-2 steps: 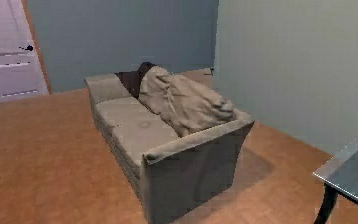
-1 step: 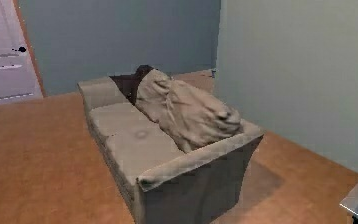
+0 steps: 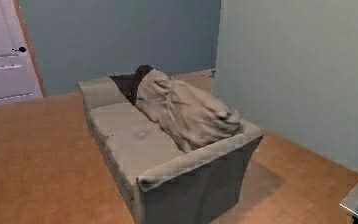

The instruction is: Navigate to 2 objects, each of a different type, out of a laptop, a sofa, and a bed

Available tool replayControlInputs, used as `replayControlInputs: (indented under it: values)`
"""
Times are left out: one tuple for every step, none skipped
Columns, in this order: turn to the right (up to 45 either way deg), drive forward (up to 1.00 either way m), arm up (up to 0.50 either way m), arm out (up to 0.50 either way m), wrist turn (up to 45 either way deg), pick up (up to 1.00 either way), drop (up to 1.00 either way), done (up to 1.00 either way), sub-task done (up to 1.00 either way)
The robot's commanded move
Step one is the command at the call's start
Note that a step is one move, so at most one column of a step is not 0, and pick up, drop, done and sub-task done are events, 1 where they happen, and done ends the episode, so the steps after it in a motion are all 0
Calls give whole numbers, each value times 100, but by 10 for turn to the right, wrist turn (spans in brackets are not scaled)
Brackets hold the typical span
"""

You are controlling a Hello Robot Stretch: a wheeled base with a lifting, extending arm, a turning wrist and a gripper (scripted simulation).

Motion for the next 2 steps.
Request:
replayControlInputs:
  values:
    - [-450, 0, 0, 0, 0, 0, 0, 0, 0]
    - [-450, 0, 0, 0, 0, 0, 0, 0, 0]
